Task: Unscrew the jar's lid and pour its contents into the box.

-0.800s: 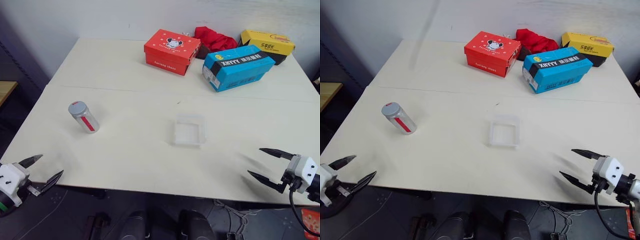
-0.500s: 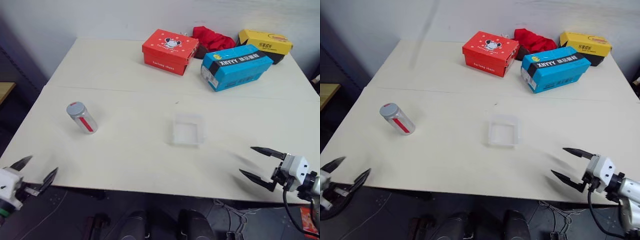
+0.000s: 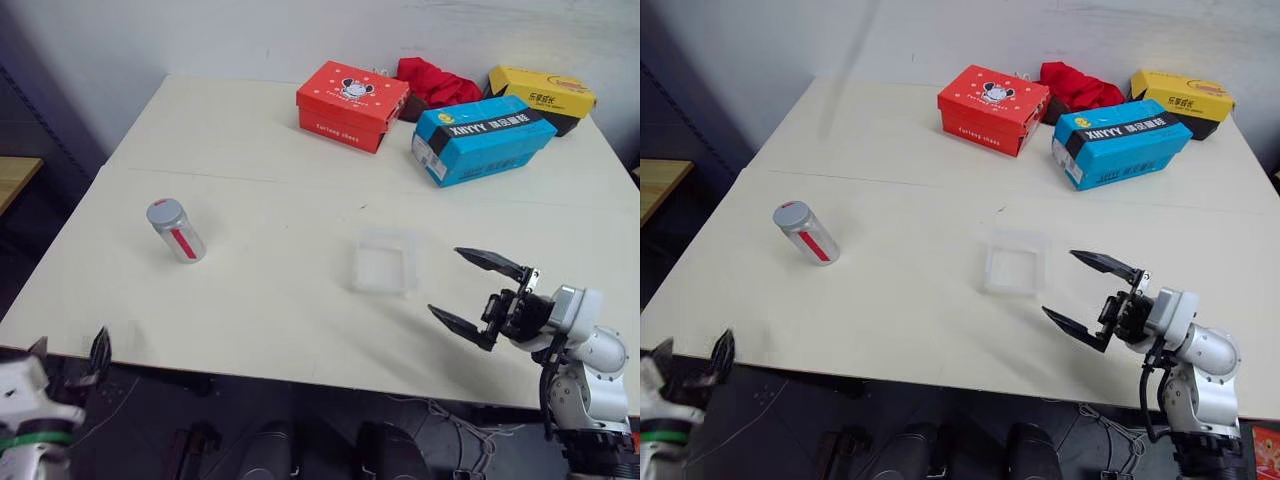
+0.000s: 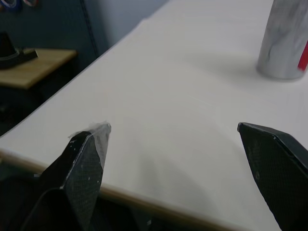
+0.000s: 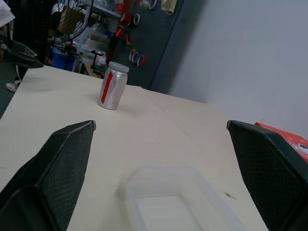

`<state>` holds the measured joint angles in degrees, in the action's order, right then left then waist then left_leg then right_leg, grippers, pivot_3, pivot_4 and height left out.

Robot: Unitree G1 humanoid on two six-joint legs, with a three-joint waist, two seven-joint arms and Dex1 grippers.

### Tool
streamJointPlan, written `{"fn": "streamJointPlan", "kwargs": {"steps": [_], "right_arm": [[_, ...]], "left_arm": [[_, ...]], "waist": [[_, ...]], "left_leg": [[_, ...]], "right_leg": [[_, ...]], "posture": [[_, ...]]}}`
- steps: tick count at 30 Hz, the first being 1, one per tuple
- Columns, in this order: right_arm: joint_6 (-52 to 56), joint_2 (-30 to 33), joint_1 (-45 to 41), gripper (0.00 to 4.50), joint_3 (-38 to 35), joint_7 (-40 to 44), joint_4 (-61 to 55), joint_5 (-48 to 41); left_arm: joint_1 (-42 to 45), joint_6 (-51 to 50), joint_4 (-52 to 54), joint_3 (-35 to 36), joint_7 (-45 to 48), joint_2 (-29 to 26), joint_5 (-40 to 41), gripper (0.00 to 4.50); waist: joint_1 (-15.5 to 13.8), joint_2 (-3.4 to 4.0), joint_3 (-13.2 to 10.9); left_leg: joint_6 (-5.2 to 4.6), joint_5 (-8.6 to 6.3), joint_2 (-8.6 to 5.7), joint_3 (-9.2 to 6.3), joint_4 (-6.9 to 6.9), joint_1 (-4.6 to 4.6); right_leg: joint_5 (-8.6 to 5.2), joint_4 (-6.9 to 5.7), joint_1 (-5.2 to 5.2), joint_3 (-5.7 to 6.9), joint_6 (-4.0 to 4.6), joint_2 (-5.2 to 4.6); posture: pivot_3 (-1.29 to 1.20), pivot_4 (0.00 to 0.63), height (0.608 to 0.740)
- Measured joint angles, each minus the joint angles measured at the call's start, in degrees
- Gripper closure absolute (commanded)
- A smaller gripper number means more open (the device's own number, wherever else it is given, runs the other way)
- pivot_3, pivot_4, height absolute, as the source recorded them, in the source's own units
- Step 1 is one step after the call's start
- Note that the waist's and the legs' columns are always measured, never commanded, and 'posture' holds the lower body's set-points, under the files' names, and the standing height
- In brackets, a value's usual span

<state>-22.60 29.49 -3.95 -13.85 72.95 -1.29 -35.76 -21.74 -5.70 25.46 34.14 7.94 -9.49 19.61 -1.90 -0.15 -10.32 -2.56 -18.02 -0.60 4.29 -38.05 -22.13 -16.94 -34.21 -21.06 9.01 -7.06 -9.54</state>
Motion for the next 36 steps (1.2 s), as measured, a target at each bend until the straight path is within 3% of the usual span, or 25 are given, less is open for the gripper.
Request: {"fn": "streamJointPlan", "kwargs": {"steps": [6,13,21,36], "right_arm": [[0.27,1.35,1.63,0.00,-0.30,0.50,2.16,0.10],[3.97,1.79,5.17,0.00,-0.16,-1.96,-2.16,0.13],[9.05,2.31,8.73,0.00,-0.31,-8.37,-12.05,0.26],[13.85,2.60,11.24,0.00,-0.44,-15.22,-18.29,0.55]], "left_arm": [[9.00,-7.66,8.09,-12.46,-11.73,6.57,-8.77,0.04],[23.57,-11.68,3.50,-21.55,-22.35,8.76,-21.59,0.04],[32.72,-10.15,-8.35,-20.39,-27.44,9.61,-24.20,0.04],[40.26,-2.63,-23.99,-19.50,-28.31,8.61,-24.15,0.04]], "waist": [[0.06,0.00,0.01],[-0.16,0.02,0.02],[-1.04,0.01,0.01],[-1.50,-0.01,0.00]], "left_leg": [[-0.30,0.16,0.01,0.03,0.00,0.02],[-0.31,0.18,0.01,0.05,-0.04,0.02],[-0.29,0.16,0.06,0.04,-0.03,-0.07],[-0.31,0.16,0.05,0.05,-0.06,-0.08]], "right_leg": [[0.01,-0.24,0.05,0.05,0.00,0.19],[0.00,-0.20,0.02,0.03,0.00,0.23],[0.01,-0.23,-0.05,0.06,-0.01,0.18],[0.01,-0.22,-0.03,0.08,-0.01,0.46]], "posture": [[0.00,0.150,0.740],[0.00,0.150,0.740],[0.00,0.150,0.740],[0.00,0.150,0.740]]}}
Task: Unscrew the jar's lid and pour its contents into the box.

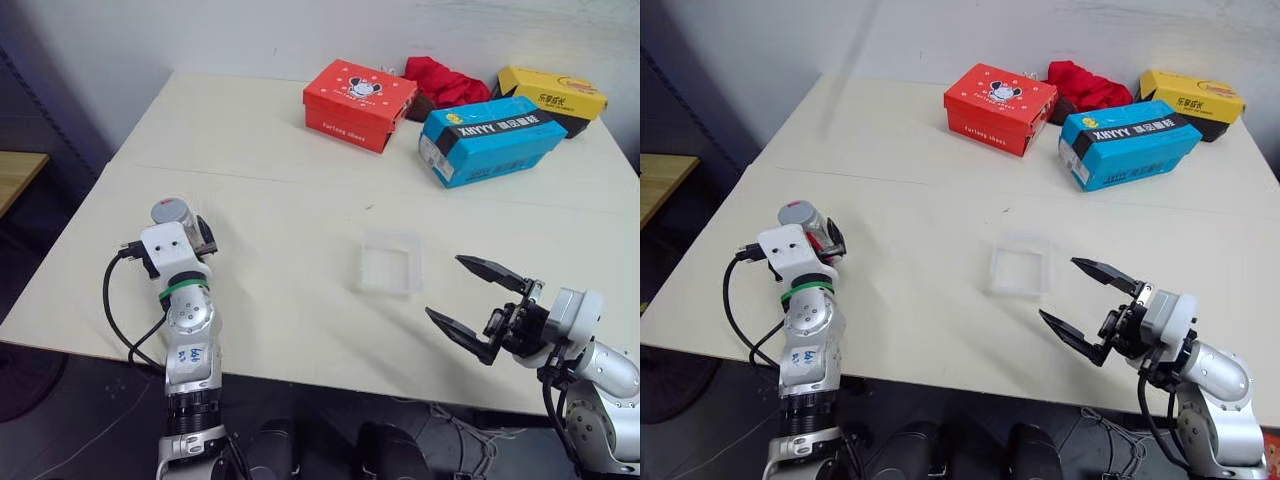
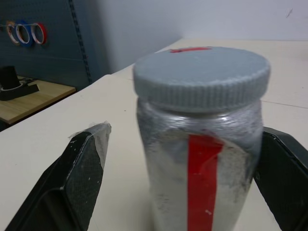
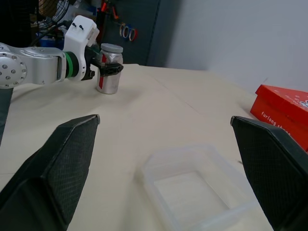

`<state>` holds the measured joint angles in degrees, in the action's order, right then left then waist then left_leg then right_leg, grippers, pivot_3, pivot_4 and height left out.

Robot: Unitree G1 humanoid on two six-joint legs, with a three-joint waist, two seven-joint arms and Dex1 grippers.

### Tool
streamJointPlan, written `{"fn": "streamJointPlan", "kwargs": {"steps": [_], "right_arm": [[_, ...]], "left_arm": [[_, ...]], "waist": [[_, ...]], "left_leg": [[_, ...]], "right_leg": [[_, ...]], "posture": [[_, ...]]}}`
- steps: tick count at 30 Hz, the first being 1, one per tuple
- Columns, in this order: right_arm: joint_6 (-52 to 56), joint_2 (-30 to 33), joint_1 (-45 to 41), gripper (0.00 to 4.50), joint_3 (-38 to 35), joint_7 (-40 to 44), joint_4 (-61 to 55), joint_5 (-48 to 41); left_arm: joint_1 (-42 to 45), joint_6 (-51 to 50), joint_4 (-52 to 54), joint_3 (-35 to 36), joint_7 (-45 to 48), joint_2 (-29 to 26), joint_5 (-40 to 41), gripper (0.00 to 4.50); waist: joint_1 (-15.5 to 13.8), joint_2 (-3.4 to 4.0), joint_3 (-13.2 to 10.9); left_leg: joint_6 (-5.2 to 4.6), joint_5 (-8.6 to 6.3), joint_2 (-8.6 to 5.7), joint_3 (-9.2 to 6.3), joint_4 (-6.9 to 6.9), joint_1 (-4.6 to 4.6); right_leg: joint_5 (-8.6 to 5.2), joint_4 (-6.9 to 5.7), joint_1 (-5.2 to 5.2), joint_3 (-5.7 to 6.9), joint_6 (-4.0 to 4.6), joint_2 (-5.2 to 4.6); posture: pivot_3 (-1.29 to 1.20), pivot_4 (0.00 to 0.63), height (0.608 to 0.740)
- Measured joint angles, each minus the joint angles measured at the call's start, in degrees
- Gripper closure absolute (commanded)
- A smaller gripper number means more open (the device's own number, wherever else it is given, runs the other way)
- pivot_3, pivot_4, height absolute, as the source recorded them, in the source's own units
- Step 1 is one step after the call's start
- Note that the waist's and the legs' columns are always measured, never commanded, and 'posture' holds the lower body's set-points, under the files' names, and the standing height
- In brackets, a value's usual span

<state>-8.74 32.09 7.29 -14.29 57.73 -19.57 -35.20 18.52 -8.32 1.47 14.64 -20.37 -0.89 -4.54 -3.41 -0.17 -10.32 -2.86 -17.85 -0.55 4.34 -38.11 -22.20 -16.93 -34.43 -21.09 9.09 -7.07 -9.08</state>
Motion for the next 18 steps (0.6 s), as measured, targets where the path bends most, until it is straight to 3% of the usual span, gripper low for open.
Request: {"fn": "streamJointPlan", "kwargs": {"steps": [3,10,15,18], "right_arm": [[1.44,0.38,0.01,0.00,0.00,-1.72,-2.36,-0.01],[3.05,0.45,0.03,0.00,0.00,-3.88,-3.39,0.09],[3.73,0.44,0.05,0.00,0.12,-4.57,-3.83,0.81],[3.78,0.35,0.07,0.00,0.23,-5.02,-3.87,1.34]], "left_arm": [[1.30,1.17,-2.47,-0.11,0.99,-0.35,0.19,0.21],[1.47,2.50,-3.95,-0.06,1.18,-1.23,0.01,2.16],[1.44,3.98,-4.32,0.05,3.62,-2.73,1.35,2.16],[1.45,6.20,-3.95,0.75,16.65,-9.24,10.18,2.16]], "waist": [[0.01,0.00,0.00],[0.08,-0.01,0.00],[0.16,-0.01,-0.01],[0.45,-0.04,-0.03]], "left_leg": [[0.00,0.00,0.00,0.00,0.00,0.00],[0.00,0.00,0.00,0.00,0.00,-0.01],[0.00,0.00,0.01,0.00,0.00,-0.01],[0.05,0.00,0.10,0.01,-0.01,-0.01]], "right_leg": [[0.00,0.00,-0.01,0.00,0.00,0.04],[0.00,0.00,0.00,0.00,0.00,0.06],[0.00,0.00,-0.01,0.00,0.00,0.07],[-0.01,-0.02,-0.07,0.00,0.01,0.16]], "posture": [[0.00,0.150,0.740],[0.00,0.150,0.740],[0.00,0.150,0.740],[0.00,0.150,0.740]]}}
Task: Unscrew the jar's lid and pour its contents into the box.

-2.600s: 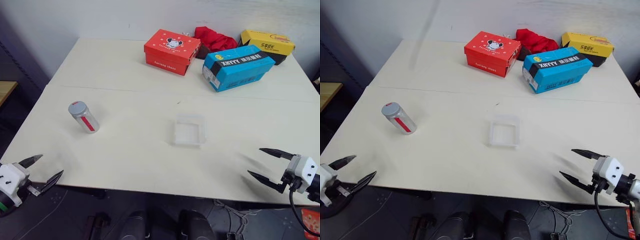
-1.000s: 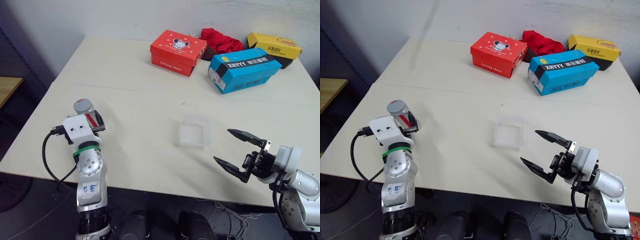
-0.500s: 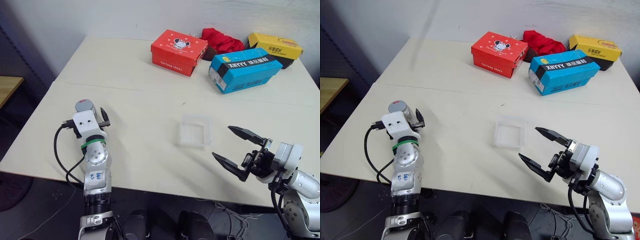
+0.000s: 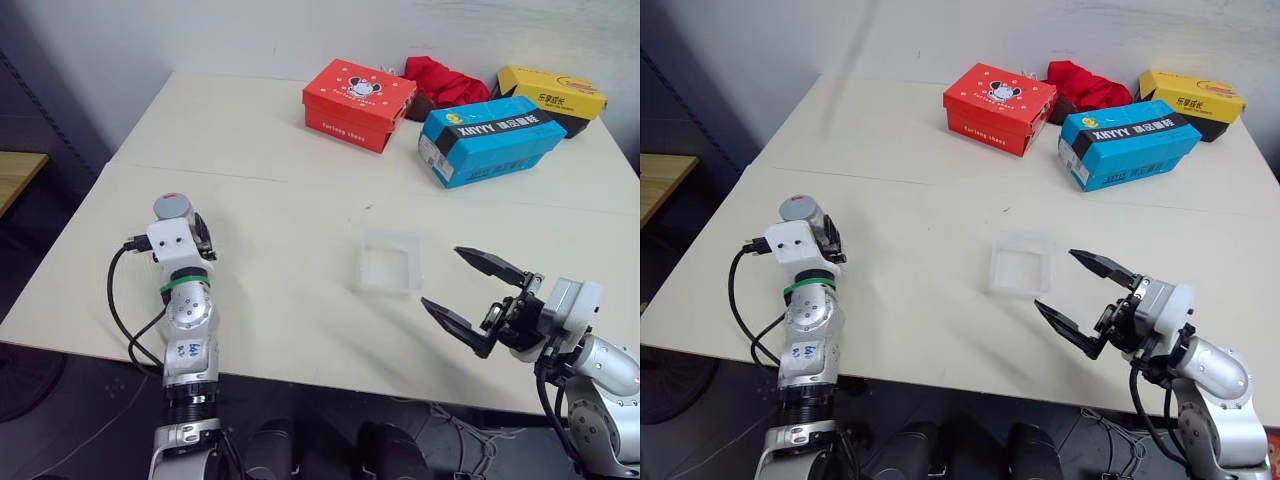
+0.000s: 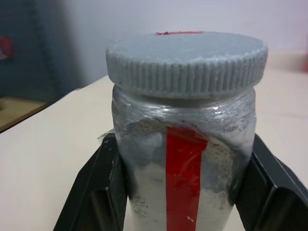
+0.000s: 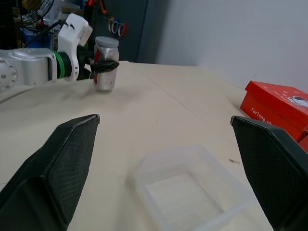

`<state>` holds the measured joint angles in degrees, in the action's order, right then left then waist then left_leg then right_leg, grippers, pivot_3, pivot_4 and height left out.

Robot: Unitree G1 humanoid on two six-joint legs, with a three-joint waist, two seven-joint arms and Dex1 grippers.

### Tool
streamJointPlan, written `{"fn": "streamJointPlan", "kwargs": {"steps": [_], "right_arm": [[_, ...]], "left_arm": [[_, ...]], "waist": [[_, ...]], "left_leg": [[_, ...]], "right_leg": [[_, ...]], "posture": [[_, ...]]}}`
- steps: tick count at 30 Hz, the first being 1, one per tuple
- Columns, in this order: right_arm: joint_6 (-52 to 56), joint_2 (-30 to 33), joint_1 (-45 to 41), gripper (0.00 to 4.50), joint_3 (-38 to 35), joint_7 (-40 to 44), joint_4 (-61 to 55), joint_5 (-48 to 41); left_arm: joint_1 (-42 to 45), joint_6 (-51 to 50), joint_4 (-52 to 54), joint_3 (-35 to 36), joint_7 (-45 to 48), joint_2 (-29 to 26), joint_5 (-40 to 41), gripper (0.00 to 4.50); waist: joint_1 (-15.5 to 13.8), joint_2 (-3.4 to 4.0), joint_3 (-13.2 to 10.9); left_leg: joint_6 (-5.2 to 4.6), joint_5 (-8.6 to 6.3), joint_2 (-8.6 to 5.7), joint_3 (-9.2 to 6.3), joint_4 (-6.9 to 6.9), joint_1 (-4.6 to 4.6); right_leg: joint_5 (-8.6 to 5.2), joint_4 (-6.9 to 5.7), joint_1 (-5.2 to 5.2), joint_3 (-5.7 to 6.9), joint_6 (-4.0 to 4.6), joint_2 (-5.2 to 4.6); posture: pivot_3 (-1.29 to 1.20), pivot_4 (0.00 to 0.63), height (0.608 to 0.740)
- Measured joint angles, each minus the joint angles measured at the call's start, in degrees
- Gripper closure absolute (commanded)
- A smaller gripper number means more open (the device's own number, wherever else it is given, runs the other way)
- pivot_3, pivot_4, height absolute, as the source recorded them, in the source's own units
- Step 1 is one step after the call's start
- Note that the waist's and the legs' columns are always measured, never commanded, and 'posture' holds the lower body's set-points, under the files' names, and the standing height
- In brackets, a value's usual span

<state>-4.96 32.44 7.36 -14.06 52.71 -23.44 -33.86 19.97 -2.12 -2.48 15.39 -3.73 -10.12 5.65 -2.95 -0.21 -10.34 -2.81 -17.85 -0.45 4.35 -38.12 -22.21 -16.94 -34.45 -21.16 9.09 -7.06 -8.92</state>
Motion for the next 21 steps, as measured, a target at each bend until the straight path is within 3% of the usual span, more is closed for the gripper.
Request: {"fn": "streamJointPlan", "kwargs": {"steps": [5,8,14,21], "right_arm": [[9.88,4.80,-0.76,0.00,-0.23,-4.40,-2.79,-2.08],[19.42,8.41,-5.81,0.00,0.18,-8.59,-6.37,-5.59],[36.75,11.16,-23.00,0.00,6.88,-13.18,-11.18,-18.19],[45.42,4.64,-38.05,0.00,16.09,-17.57,-8.96,-19.85]], "left_arm": [[0.72,-5.86,3.39,-0.15,37.18,-20.74,19.27,2.16],[3.25,-10.32,5.31,-4.22,51.11,-26.70,23.77,2.16],[8.75,-16.51,6.90,-13.95,64.44,-26.93,26.60,2.16],[10.55,-14.95,6.57,-18.12,66.19,-21.79,24.64,2.16]], "waist": [[1.33,0.15,-0.10],[1.45,0.25,-0.15],[1.73,0.33,-0.23],[1.76,0.30,-0.26]], "left_leg": [[0.12,0.01,0.15,0.14,-0.07,0.00],[0.12,0.01,0.15,0.14,-0.11,0.03],[0.23,0.06,0.25,0.11,-0.03,-0.08],[0.17,0.13,0.20,0.16,-0.08,-0.16]], "right_leg": [[-0.04,-0.09,-0.13,-0.02,0.10,0.19],[-0.04,-0.02,-0.10,-0.15,0.11,0.16],[-0.04,-0.13,-0.26,-0.31,0.21,0.32],[-0.03,-0.19,-0.31,0.00,0.21,0.36]], "posture": [[0.00,0.150,0.740],[0.00,0.150,0.740],[0.00,0.150,0.740],[0.00,0.150,0.740]]}}
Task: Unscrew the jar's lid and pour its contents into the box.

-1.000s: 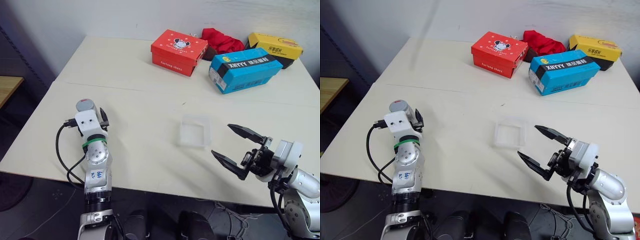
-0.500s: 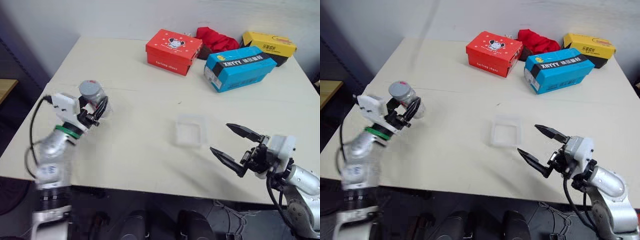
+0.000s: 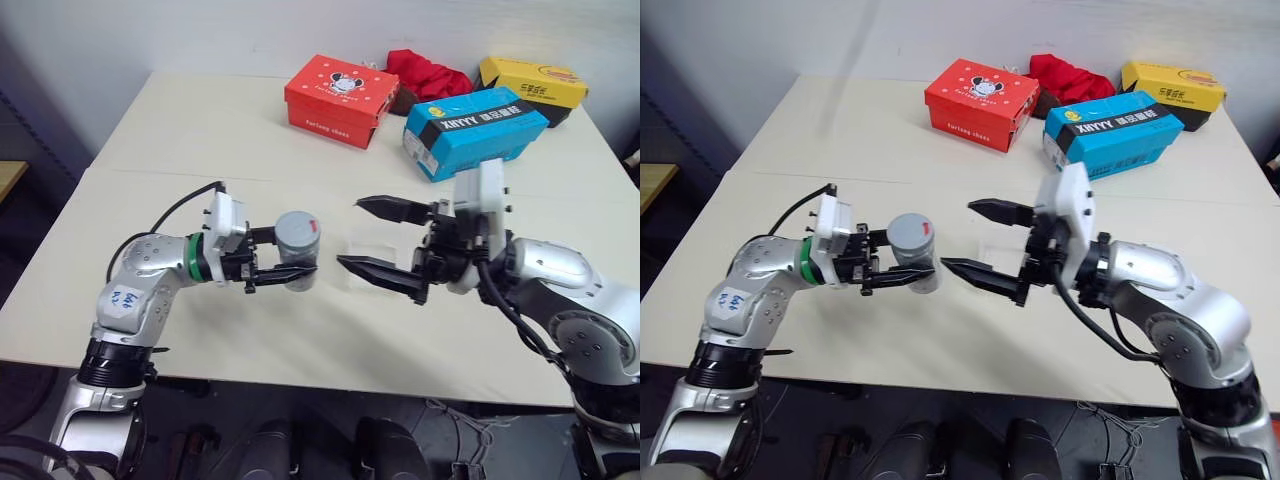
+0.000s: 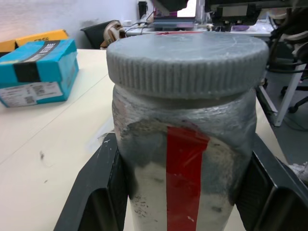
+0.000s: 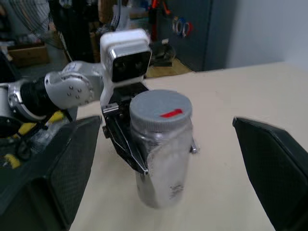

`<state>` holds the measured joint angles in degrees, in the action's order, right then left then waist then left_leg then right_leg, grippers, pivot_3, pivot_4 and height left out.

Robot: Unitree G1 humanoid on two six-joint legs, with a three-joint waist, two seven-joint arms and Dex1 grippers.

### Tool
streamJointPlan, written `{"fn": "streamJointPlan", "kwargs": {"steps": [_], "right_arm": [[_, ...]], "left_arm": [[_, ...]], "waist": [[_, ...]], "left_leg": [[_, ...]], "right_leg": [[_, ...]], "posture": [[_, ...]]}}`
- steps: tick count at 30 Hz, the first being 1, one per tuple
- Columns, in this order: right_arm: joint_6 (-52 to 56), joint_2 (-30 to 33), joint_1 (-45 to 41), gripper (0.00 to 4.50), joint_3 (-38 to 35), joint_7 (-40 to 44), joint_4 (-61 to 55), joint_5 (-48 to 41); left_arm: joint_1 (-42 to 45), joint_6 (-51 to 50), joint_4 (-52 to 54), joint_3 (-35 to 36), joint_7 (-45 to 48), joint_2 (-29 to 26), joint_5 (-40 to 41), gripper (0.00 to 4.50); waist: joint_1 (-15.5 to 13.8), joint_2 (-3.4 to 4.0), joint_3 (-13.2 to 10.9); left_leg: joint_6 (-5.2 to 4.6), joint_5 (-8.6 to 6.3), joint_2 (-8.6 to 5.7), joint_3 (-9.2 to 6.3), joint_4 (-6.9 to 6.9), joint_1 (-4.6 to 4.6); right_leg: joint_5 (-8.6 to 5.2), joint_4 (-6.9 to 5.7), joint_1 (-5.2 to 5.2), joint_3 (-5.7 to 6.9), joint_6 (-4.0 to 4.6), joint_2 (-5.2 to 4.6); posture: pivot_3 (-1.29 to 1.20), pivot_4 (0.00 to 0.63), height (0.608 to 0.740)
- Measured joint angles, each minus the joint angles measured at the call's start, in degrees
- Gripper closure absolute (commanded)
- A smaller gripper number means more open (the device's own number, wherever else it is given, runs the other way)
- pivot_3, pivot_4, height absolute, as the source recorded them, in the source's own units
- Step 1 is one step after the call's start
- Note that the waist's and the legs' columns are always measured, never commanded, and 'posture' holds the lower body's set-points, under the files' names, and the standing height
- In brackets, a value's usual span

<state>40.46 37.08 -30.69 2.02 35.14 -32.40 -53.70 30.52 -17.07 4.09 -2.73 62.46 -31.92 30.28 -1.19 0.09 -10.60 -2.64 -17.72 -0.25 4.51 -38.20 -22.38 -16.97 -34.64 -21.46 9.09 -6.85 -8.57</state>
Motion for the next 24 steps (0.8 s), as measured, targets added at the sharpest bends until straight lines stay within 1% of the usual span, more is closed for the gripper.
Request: {"fn": "streamJointPlan", "kwargs": {"steps": [2,7,17,20,21,23,24], "right_arm": [[1.04,-2.20,-2.44,0.00,2.61,-0.57,1.49,1.58],[1.33,-5.52,-5.97,0.00,4.72,-1.68,4.23,5.70],[2.24,-7.32,-7.05,0.00,5.52,-0.36,5.62,9.09],[2.27,-7.75,-7.69,0.63,5.95,0.37,5.87,9.82],[2.27,-8.01,-7.88,0.92,6.09,0.48,5.93,10.04],[2.27,-8.50,-8.15,1.74,6.47,0.80,5.95,10.49],[2.27,-8.51,-8.19,1.97,6.48,0.93,5.97,10.74]], "left_arm": [[0.59,1.06,-0.13,-0.43,-0.04,1.59,-0.69,2.16],[0.58,1.83,-0.16,-0.86,-0.32,3.58,-1.58,2.16],[0.54,2.24,-0.17,-0.89,-1.24,5.33,-2.52,2.16],[0.54,2.24,-0.17,-0.91,-1.37,6.07,-2.54,2.16],[0.54,2.24,-0.17,-0.92,-1.37,6.11,-2.57,2.16],[0.54,2.23,-0.17,-0.91,-1.46,6.28,-2.69,2.16],[0.53,2.21,-0.18,-0.91,-1.50,6.30,-2.72,2.16]], "waist": [[-0.18,0.00,0.00],[-0.09,0.00,0.00],[0.00,0.00,0.00],[0.02,0.00,0.00],[0.02,0.00,0.00],[0.03,0.00,0.00],[0.03,0.00,0.00]], "left_leg": [[-0.04,0.02,-0.04,0.01,-0.01,-0.02],[-0.05,0.02,-0.04,0.04,-0.01,-0.02],[-0.05,0.02,-0.03,0.05,-0.01,-0.02],[-0.05,0.02,-0.03,0.06,-0.01,-0.02],[-0.05,0.02,-0.03,0.06,-0.01,-0.02],[-0.05,0.02,-0.03,0.06,-0.01,-0.01],[-0.05,0.02,-0.03,0.06,-0.01,-0.01]], "right_leg": [[0.01,0.00,0.00,0.02,-0.02,-0.02],[0.02,-0.02,-0.04,0.03,-0.04,-0.01],[0.02,-0.04,-0.05,0.03,-0.03,0.00],[0.02,-0.05,-0.05,0.03,-0.03,0.00],[0.02,-0.05,-0.05,0.03,-0.03,0.00],[0.02,-0.06,-0.06,0.03,-0.03,0.00],[0.02,-0.06,-0.06,0.03,-0.03,0.00]], "posture": [[0.00,0.150,0.740],[0.00,0.150,0.740],[0.00,0.150,0.740],[0.00,0.150,0.740],[0.00,0.150,0.740],[0.00,0.150,0.740],[0.00,0.150,0.740]]}}
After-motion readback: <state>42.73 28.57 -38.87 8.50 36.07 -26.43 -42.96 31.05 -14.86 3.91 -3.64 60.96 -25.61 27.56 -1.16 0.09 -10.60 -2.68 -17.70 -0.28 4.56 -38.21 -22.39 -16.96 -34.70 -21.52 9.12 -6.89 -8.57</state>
